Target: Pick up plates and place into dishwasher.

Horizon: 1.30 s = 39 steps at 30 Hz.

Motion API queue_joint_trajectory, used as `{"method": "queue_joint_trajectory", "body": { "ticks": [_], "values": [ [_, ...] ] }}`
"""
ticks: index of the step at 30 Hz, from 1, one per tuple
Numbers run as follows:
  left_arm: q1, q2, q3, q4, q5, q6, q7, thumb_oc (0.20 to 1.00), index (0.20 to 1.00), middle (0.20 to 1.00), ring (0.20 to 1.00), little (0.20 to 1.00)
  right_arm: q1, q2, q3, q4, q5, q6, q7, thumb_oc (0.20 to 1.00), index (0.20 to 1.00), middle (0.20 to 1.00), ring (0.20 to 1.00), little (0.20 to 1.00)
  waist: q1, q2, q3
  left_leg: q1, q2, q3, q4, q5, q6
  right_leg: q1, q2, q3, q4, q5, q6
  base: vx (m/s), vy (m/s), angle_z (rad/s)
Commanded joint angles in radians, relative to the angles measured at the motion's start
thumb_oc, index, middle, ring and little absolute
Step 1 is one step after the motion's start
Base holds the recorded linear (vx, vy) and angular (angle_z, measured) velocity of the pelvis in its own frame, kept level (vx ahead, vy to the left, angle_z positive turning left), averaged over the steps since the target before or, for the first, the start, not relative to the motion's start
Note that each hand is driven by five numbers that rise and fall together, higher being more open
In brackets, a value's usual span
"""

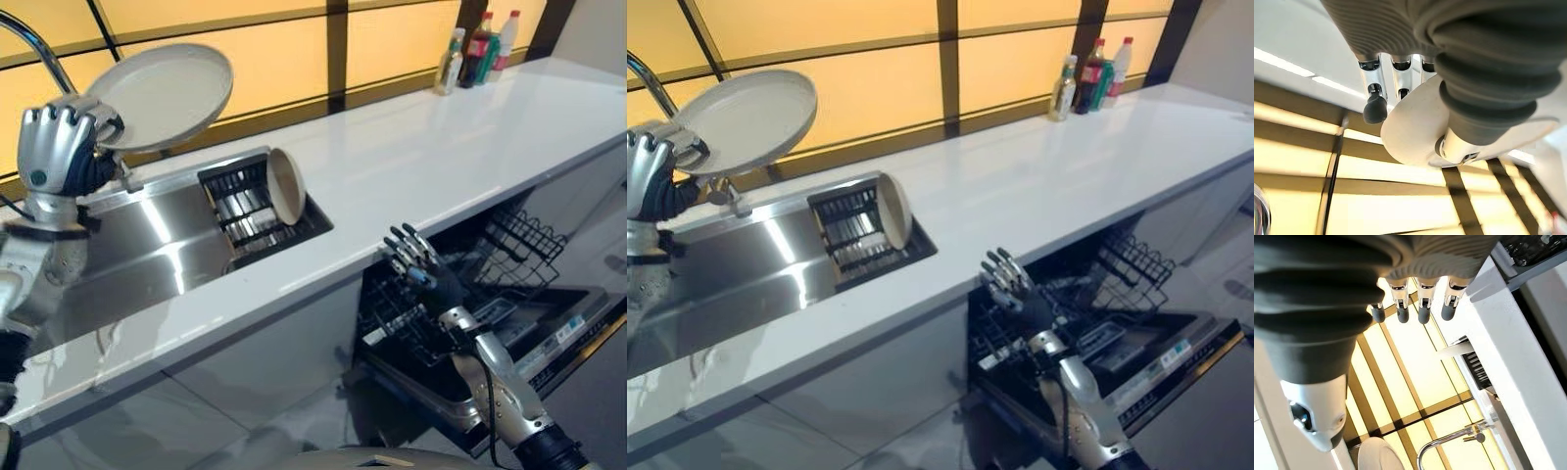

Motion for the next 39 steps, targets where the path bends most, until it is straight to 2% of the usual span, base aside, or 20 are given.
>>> {"method": "queue_joint_trajectory", "body": {
  "ticks": [1,6,9,10,12,14,15,16,19,23,27,34,39],
  "values": [
    [-0.024,-0.070,0.044,-0.055,-0.046,-0.050,0.007,0.200,0.200,0.200,0.200,0.200,-0.017,0.029,-0.043,-0.110,-0.032,-0.098,-0.025,1.000,1.000,1.000,1.000,1.000,-0.012,-0.023,-0.009,-0.075,-0.040,-0.001,0.013,-0.035,0.035,-0.004,-0.029,-0.019,0.103,-0.134,0.089,0.00,0.000,0.00],
    [0.060,-0.167,0.055,-0.161,-0.035,-0.092,-0.067,0.200,0.200,0.200,0.200,0.200,-0.025,0.027,-0.106,-0.116,-0.091,-0.152,-0.123,1.000,1.000,1.000,1.000,1.000,-0.013,-0.028,-0.007,-0.072,-0.039,-0.005,0.011,-0.038,0.035,-0.003,-0.025,-0.010,0.102,-0.130,0.086,0.00,-0.001,-0.01],
    [0.072,-0.182,0.035,-0.186,-0.048,-0.107,-0.120,0.200,0.200,0.200,0.200,0.200,-0.037,0.011,-0.171,-0.134,-0.244,-0.209,-0.257,1.000,1.000,1.000,1.000,1.000,-0.024,-0.027,-0.005,-0.068,-0.038,0.002,0.008,-0.039,0.036,0.001,-0.023,-0.002,0.092,-0.122,0.088,-0.01,-0.002,-0.04],
    [0.069,-0.181,0.026,-0.191,-0.043,-0.114,-0.137,0.200,0.200,0.200,0.200,0.200,-0.044,-0.001,-0.191,-0.142,-0.333,-0.235,-0.325,1.000,1.000,1.000,1.000,1.000,-0.026,-0.026,-0.004,-0.067,-0.037,0.005,0.007,-0.039,0.036,0.001,-0.023,0.001,0.090,-0.119,0.089,-0.01,0.000,-0.04],
    [0.051,-0.174,-0.009,-0.214,-0.034,-0.100,-0.167,0.200,0.200,0.200,0.200,0.200,-0.068,-0.039,-0.244,-0.191,-0.559,-0.219,-0.454,1.000,1.000,1.000,1.000,1.000,-0.032,-0.023,-0.003,-0.066,-0.039,0.008,0.007,-0.042,0.037,0.002,-0.021,0.009,0.084,-0.114,0.090,-0.01,0.001,-0.06],
    [0.025,-0.160,-0.042,-0.237,-0.050,-0.104,-0.210,0.200,0.200,0.200,0.200,0.200,-0.107,-0.119,-0.281,-0.213,-0.810,-0.182,-0.581,1.000,1.000,1.000,1.000,1.000,-0.031,-0.021,-0.003,-0.067,-0.042,0.006,0.008,-0.044,0.039,0.002,-0.021,0.014,0.081,-0.110,0.092,-0.01,0.002,-0.02],
    [0.008,-0.155,-0.058,-0.246,-0.059,-0.110,-0.235,0.200,0.200,0.200,0.200,0.200,-0.129,-0.157,-0.287,-0.216,-0.923,-0.160,-0.624,1.000,1.000,1.000,1.000,1.000,-0.028,-0.019,-0.002,-0.067,-0.042,0.006,0.008,-0.046,0.040,0.002,-0.021,0.014,0.081,-0.110,0.093,0.00,0.000,0.00],
    [-0.013,-0.141,-0.079,-0.255,-0.077,-0.109,-0.261,0.200,0.200,0.200,0.200,0.200,-0.163,-0.212,-0.296,-0.214,-0.971,-0.131,-0.636,1.000,1.000,1.000,1.000,1.000,-0.027,-0.020,-0.004,-0.066,-0.043,0.004,0.008,-0.047,0.040,0.003,-0.022,0.014,0.080,-0.110,0.094,0.00,0.000,0.00],
    [-0.094,-0.112,-0.151,-0.286,-0.159,-0.098,-0.376,0.200,0.200,0.200,0.200,0.200,-0.292,-0.370,-0.294,-0.190,-1.092,-0.053,-0.627,1.000,1.000,1.000,1.000,1.000,-0.018,-0.022,-0.007,-0.066,-0.045,-0.002,0.010,-0.050,0.039,0.006,-0.025,0.006,0.080,-0.109,0.096,0.00,-0.003,-0.01],
    [-0.188,-0.081,-0.225,-0.288,-0.287,-0.060,-0.490,0.200,0.200,0.200,0.200,0.200,-0.425,-0.490,-0.237,-0.195,-1.165,-0.016,-0.583,1.000,1.000,1.000,1.000,1.000,-0.017,-0.024,-0.013,-0.067,-0.045,-0.003,0.010,-0.049,0.038,0.008,-0.029,0.002,0.077,-0.105,0.100,0.00,0.000,0.00],
    [-0.241,-0.068,-0.242,-0.278,-0.346,-0.046,-0.523,0.200,0.200,0.200,0.200,0.200,-0.465,-0.524,-0.204,-0.232,-1.180,-0.036,-0.513,1.000,1.000,1.000,1.000,1.000,-0.020,-0.022,-0.020,-0.068,-0.044,-0.003,0.010,-0.048,0.038,0.006,-0.030,0.001,0.073,-0.103,0.102,0.00,0.000,0.00],
    [-0.274,-0.059,-0.238,-0.287,-0.334,-0.039,-0.536,0.200,0.200,0.200,0.200,0.200,-0.518,-0.535,-0.131,-0.243,-1.170,-0.088,-0.373,1.000,1.000,1.000,1.000,1.000,-0.009,-0.022,-0.026,-0.070,-0.045,-0.013,0.010,-0.047,0.037,0.009,-0.033,-0.008,0.074,-0.108,0.101,0.00,0.000,0.00],
    [-0.261,-0.052,-0.230,-0.287,-0.354,-0.051,-0.530,0.200,0.200,0.200,0.200,0.200,-0.532,-0.523,-0.105,-0.250,-1.140,-0.112,-0.346,1.000,1.000,1.000,1.000,1.000,-0.001,-0.023,-0.029,-0.070,-0.046,-0.018,0.010,-0.047,0.037,0.012,-0.036,-0.014,0.072,-0.109,0.099,0.01,0.004,0.04]
  ]
}}
